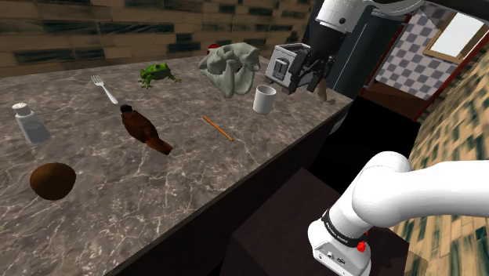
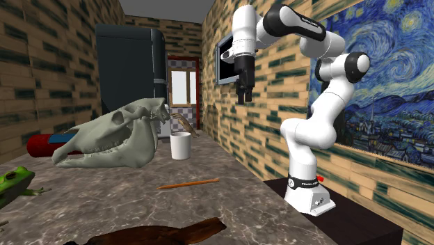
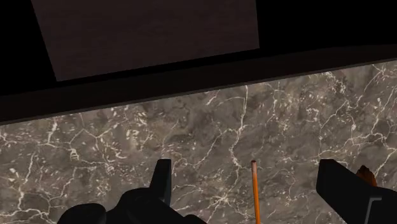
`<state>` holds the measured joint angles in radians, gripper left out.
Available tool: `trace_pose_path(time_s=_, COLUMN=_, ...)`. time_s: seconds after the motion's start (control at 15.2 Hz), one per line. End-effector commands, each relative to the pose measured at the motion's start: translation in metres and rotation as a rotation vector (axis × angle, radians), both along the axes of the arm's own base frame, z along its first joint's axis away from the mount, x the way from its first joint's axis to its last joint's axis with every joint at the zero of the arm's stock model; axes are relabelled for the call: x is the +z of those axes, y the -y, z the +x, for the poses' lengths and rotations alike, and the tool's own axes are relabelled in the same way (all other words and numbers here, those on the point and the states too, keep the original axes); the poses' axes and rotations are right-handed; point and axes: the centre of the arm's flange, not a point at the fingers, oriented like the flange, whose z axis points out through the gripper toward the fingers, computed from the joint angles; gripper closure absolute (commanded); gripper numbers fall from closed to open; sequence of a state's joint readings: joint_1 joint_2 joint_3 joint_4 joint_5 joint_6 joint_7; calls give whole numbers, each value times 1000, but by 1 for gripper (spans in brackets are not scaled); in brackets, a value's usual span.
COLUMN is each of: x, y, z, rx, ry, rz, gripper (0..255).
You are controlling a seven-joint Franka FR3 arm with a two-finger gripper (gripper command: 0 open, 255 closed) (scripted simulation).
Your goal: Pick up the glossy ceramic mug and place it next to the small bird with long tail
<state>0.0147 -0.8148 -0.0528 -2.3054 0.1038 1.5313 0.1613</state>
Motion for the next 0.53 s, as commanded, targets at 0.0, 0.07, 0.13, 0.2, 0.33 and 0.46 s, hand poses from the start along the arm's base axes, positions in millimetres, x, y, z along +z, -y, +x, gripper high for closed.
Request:
trace_pose_path(time_s=0.0, x=0, y=0, z=0, rx=0, ry=0, rz=0, gripper=0)
trace_pose_path(time_s=0.07, x=-6, y=5, z=10, rx=12, ry=-3, rz=-9, gripper=0)
trace_pose_path(time_s=0.13, x=-12, y=10, z=21, rx=23, ry=-7, rz=-18, gripper=0)
trace_pose_path(time_s=0.2, x=-18, y=16, z=31, rx=35, ry=-10, rz=-27, gripper=0)
trace_pose_path(time_s=0.33, x=-30, y=26, z=52, rx=58, ry=-17, rz=-45, gripper=0)
trace_pose_path(time_s=0.46, x=-42, y=35, z=73, rx=82, ry=-23, rz=-63, gripper=0)
